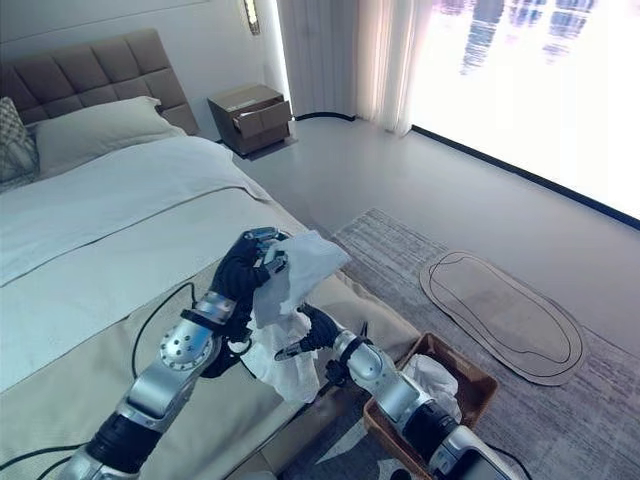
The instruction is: Pick up clothes into the bucket
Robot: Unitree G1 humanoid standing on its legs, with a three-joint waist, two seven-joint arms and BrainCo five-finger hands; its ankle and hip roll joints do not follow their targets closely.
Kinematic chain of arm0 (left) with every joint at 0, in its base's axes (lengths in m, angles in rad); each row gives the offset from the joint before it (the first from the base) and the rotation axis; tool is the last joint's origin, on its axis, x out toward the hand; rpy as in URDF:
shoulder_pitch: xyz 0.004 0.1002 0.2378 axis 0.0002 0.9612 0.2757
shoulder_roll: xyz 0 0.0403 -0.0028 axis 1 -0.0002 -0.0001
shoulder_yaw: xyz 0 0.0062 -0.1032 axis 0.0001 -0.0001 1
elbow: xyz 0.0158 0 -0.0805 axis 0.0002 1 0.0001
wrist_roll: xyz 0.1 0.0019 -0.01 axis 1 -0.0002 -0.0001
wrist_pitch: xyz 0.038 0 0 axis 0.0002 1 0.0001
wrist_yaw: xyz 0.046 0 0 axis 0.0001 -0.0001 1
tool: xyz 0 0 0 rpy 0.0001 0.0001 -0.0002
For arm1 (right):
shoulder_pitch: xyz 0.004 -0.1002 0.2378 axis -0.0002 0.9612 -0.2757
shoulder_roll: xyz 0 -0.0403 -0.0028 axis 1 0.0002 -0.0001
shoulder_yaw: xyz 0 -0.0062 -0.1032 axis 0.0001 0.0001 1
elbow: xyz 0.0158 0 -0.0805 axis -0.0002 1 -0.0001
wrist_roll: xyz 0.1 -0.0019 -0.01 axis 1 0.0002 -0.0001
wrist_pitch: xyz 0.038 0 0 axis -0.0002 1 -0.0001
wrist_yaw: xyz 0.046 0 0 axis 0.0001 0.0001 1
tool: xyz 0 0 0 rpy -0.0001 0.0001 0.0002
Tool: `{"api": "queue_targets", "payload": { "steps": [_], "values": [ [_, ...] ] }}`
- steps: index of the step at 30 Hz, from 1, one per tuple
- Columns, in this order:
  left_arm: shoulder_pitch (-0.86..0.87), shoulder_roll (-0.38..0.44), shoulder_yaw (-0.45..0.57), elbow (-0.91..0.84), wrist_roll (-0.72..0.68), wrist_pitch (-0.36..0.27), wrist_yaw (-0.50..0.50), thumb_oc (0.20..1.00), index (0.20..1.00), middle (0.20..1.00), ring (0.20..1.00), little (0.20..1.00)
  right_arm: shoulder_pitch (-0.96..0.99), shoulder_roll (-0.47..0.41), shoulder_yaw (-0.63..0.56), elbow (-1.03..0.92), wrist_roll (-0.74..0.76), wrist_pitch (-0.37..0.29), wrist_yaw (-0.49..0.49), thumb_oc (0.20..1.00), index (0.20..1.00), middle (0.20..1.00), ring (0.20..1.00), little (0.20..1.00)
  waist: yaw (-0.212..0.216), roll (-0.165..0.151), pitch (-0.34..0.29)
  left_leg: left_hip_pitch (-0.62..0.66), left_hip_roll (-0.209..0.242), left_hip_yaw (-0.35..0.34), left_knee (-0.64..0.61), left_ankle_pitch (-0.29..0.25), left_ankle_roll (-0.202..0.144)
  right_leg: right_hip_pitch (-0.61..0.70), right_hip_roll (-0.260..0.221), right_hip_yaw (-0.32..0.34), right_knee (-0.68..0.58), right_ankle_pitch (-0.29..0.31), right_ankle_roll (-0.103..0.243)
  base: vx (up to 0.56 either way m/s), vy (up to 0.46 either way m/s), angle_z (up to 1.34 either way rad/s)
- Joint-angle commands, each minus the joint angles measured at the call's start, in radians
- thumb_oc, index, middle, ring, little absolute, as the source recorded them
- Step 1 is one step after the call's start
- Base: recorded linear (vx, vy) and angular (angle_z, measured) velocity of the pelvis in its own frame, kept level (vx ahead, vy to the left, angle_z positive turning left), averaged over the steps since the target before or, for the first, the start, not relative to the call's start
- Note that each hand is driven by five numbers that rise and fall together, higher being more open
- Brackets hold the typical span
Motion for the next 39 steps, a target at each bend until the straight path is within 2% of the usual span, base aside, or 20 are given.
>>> {"api": "queue_targets", "payload": {
  "steps": [1,6,7,8,14,18,19,21,23,24,25,26,27,29,31,37,39],
  "values": [
    [-0.170,-0.029,-0.039,-0.078,-0.052,-0.048,0.030,0.200,0.200,0.200,0.200,0.200,-0.115,0.083,0.038,0.032,-0.022,0.000,-0.045,1.000,1.000,1.000,1.000,1.000,-0.011,-0.028,-0.006,-0.065,0.058,-0.008,0.067,0.036,-0.056,0.096,-0.035,-0.059,0.011,-0.083,0.038,0.00,0.000,0.00],
    [-0.210,-0.039,-0.062,-0.091,-0.068,-0.039,0.046,0.200,0.200,0.200,0.200,0.200,-0.115,0.107,0.044,0.055,-0.020,0.016,-0.072,1.000,1.000,1.000,1.000,1.000,-0.013,-0.028,-0.009,-0.064,0.058,-0.009,0.069,0.035,-0.056,0.099,-0.036,-0.059,0.012,-0.084,0.038,0.00,0.000,0.00],
    [-0.233,-0.049,-0.077,-0.087,-0.073,-0.037,0.052,0.200,0.200,0.200,0.200,0.200,-0.119,0.118,0.055,0.062,-0.014,0.019,-0.071,0.796,0.796,0.796,0.796,0.796,-0.014,-0.027,-0.009,-0.065,0.058,-0.010,0.070,0.036,-0.056,0.099,-0.036,-0.060,0.014,-0.084,0.038,0.00,0.000,0.00],
    [-0.243,-0.051,-0.083,-0.086,-0.074,-0.037,0.054,0.200,0.200,0.200,0.200,0.200,-0.122,0.120,0.059,0.059,-0.013,0.019,-0.068,0.200,0.200,0.200,0.200,0.200,-0.014,-0.027,-0.009,-0.065,0.058,-0.010,0.069,0.036,-0.056,0.099,-0.037,-0.061,0.014,-0.084,0.038,0.00,0.000,0.00],
    [-0.240,-0.044,-0.068,-0.083,-0.061,-0.040,0.058,0.200,0.200,0.200,0.200,0.200,-0.100,0.094,0.059,0.047,-0.029,0.022,-0.057,0.200,0.200,0.200,0.200,0.200,-0.017,-0.027,-0.012,-0.066,0.058,-0.010,0.070,0.036,-0.056,0.100,-0.038,-0.065,0.016,-0.085,0.038,0.00,0.000,0.00],
    [-0.200,-0.024,-0.009,-0.091,-0.057,-0.047,0.062,0.200,0.200,0.200,0.200,0.200,-0.028,0.037,0.002,0.056,-0.035,0.026,-0.061,0.200,0.200,0.200,0.200,0.200,-0.020,-0.030,-0.014,-0.066,0.057,-0.008,0.072,0.035,-0.058,0.103,-0.038,-0.065,0.015,-0.085,0.038,0.00,0.002,0.01],
    [-0.170,-0.011,0.032,-0.091,-0.052,-0.053,0.067,0.200,0.200,0.200,0.200,0.200,0.029,0.002,-0.044,0.071,-0.040,0.026,-0.072,0.200,0.200,0.200,0.200,0.200,-0.023,-0.031,-0.013,-0.065,0.056,-0.007,0.072,0.036,-0.058,0.105,-0.037,-0.065,0.014,-0.085,0.039,0.00,0.002,0.03],
    [-0.167,-0.011,0.032,-0.093,-0.052,-0.052,0.067,0.200,0.200,0.200,0.200,0.200,0.031,0.001,-0.044,0.069,-0.041,0.027,-0.072,0.200,0.200,0.200,0.200,0.200,-0.023,-0.031,-0.015,-0.064,0.056,-0.007,0.071,0.036,-0.058,0.105,-0.037,-0.065,0.014,-0.085,0.039,0.00,0.000,0.00],
    [-0.087,0.016,0.132,-0.077,-0.024,-0.055,0.080,0.200,0.200,0.200,0.200,0.200,0.168,-0.061,-0.175,0.075,-0.026,0.030,-0.094,0.200,0.200,0.200,0.200,0.200,-0.035,-0.035,-0.016,-0.059,0.058,0.003,0.069,0.035,-0.059,0.105,-0.037,-0.065,0.013,-0.082,0.041,0.01,-0.002,0.02],
    [-0.086,0.016,0.131,-0.077,-0.024,-0.054,0.080,0.200,0.200,0.200,0.200,0.200,0.168,-0.062,-0.175,0.074,-0.026,0.030,-0.094,0.200,0.200,0.200,0.200,0.200,-0.035,-0.035,-0.017,-0.059,0.058,0.003,0.069,0.035,-0.059,0.105,-0.037,-0.065,0.013,-0.082,0.041,0.00,0.000,0.00],
    [-0.031,0.018,0.181,-0.062,-0.024,-0.060,0.088,0.200,0.200,0.200,0.200,0.200,0.227,-0.074,-0.257,0.086,0.016,0.026,-0.118,0.200,0.200,0.200,0.200,0.200,-0.040,-0.036,-0.013,-0.059,0.059,0.005,0.069,0.036,-0.058,0.104,-0.036,-0.064,0.013,-0.082,0.042,0.00,0.000,0.00],
    [-0.028,0.018,0.180,-0.063,-0.024,-0.060,0.087,0.200,0.200,0.200,0.200,0.200,0.230,-0.075,-0.257,0.084,0.016,0.027,-0.118,0.200,0.200,0.200,0.200,0.200,-0.039,-0.035,-0.015,-0.058,0.059,0.006,0.069,0.035,-0.058,0.104,-0.036,-0.064,0.013,-0.082,0.042,0.00,0.000,0.00],
    [0.030,0.012,0.225,-0.039,-0.027,-0.065,0.095,0.200,0.200,0.200,0.200,0.200,0.277,-0.084,-0.341,0.086,0.067,0.018,-0.147,0.200,0.200,0.200,0.200,0.200,-0.045,-0.038,-0.011,-0.059,0.059,0.008,0.069,0.035,-0.058,0.102,-0.037,-0.061,0.013,-0.080,0.043,0.00,0.000,0.00],
    [0.063,0.007,0.243,-0.021,-0.027,-0.065,0.095,0.200,0.200,0.200,0.200,0.200,0.301,-0.091,-0.372,0.074,0.080,0.014,-0.149,0.200,0.200,0.200,0.200,0.200,-0.046,-0.038,-0.013,-0.059,0.060,0.012,0.070,0.034,-0.058,0.100,-0.037,-0.059,0.014,-0.080,0.043,0.01,-0.005,-0.05],
    [0.147,-0.014,0.288,0.075,-0.006,-0.059,0.107,0.200,0.200,0.200,0.200,0.200,0.363,-0.107,-0.489,0.022,0.135,-0.003,-0.181,0.200,0.200,0.200,0.200,0.200,-0.053,-0.040,-0.009,-0.059,0.061,0.017,0.074,0.032,-0.058,0.097,-0.039,-0.054,0.013,-0.078,0.044,0.01,-0.008,-0.07],
    [0.224,-0.054,0.289,0.293,0.077,-0.041,0.124,0.200,0.200,0.200,0.200,0.200,0.421,-0.113,-0.661,-0.051,0.175,-0.038,-0.252,0.200,0.200,0.200,0.200,0.200,-0.061,-0.044,-0.008,-0.070,0.060,0.021,0.083,0.028,-0.058,0.093,-0.041,-0.053,0.014,-0.080,0.046,0.00,-0.001,-0.01],
    [0.229,-0.063,0.283,0.326,0.077,-0.042,0.125,0.200,0.200,0.200,0.200,0.200,0.420,-0.115,-0.674,-0.057,0.172,-0.043,-0.263,0.200,0.200,0.200,0.200,0.200,-0.061,-0.045,-0.007,-0.072,0.060,0.022,0.084,0.028,-0.057,0.090,-0.042,-0.053,0.015,-0.079,0.046,0.00,0.000,0.00]
  ]
}}
